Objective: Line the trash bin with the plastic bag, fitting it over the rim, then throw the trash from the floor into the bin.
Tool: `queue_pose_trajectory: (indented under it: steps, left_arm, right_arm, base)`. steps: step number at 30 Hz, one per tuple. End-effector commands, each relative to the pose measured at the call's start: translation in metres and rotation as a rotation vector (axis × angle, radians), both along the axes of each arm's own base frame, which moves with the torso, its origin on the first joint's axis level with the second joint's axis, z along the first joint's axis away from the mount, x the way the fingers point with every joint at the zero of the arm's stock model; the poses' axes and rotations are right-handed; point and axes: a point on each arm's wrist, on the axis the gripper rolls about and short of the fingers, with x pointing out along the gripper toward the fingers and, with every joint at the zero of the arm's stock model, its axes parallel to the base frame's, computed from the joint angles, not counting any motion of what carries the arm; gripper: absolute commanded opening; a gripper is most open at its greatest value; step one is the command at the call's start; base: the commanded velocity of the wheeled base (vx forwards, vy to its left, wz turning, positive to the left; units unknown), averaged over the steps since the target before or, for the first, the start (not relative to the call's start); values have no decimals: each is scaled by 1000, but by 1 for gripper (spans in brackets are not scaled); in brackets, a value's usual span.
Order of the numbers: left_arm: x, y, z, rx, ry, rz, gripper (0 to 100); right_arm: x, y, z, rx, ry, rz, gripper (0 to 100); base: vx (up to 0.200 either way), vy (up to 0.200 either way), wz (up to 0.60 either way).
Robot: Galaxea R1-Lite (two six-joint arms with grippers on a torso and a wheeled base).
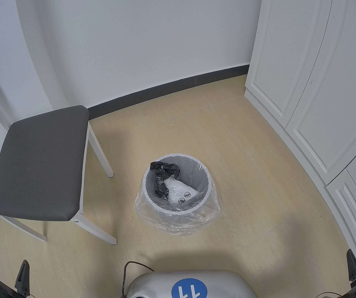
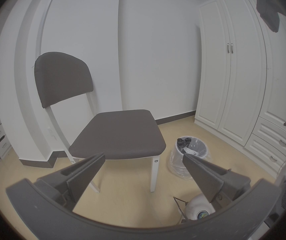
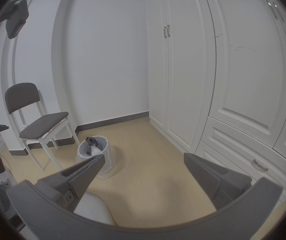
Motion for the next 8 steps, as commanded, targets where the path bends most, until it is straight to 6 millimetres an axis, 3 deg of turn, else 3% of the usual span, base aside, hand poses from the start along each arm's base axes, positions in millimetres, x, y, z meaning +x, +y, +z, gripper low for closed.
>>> queue_pose_trajectory:
  steps: [1,8]
  left_arm:
    - [-1,0,-5,0,-15,-20,100]
    - [-1,0,-5,0,-17,-23,100]
  right_arm:
    - [0,0,-5,0,3,-2,100]
    - [0,0,-5,-2,3,-2,100]
  base:
    - [0,0,0]
    - [0,0,0]
